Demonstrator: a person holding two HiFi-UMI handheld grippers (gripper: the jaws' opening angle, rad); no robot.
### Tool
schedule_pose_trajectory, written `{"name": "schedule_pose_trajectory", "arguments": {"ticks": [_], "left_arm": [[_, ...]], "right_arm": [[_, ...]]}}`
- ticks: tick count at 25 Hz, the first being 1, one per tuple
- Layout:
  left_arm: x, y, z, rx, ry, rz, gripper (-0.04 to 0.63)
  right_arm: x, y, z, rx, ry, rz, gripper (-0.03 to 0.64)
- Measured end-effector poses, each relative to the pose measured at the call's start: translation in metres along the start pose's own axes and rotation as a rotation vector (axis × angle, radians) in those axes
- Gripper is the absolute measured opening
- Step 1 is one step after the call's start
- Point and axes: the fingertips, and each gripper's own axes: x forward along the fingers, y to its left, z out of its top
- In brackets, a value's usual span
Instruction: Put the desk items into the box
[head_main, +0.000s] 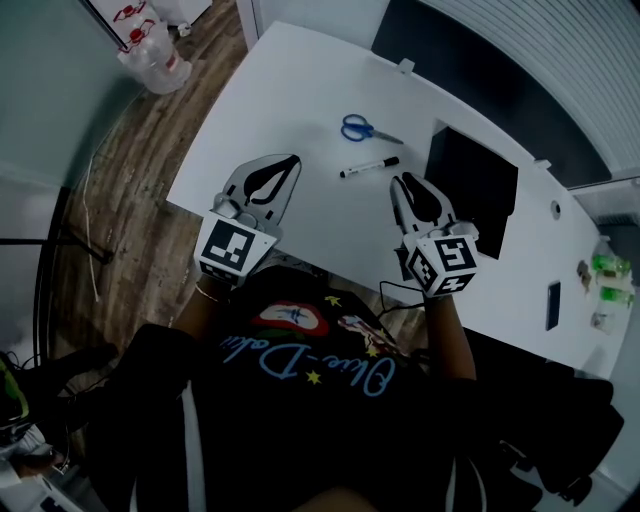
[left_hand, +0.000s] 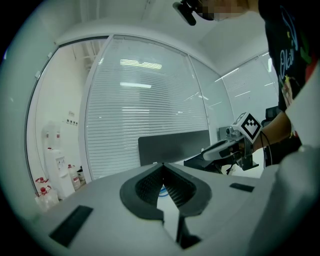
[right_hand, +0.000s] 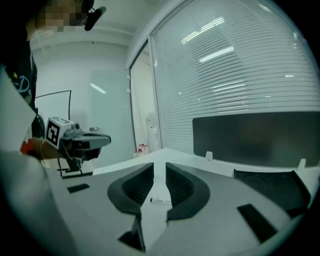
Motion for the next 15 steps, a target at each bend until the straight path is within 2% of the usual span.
{"name": "schedule_pose_trajectory", "arguments": {"ticks": [6, 9, 15], "left_arm": [[0.014, 0.017, 0.002, 0.035, 0.007, -0.013, 0.008], [0.019, 0.024, 0.005, 0.015, -0.012, -0.020, 0.008], [0.024, 0.037, 0.005, 0.022, -0.003, -0.037, 0.008]], "right_arm": [[0.018, 0.001, -0.013, -0.044, 0.100, 0.080, 0.087], [0.026, -0.001, -0.016, -0.079, 0.131, 0.088, 0.087], [0.046, 0.008, -0.026, -0.198, 0.243, 0.144, 0.092]]}}
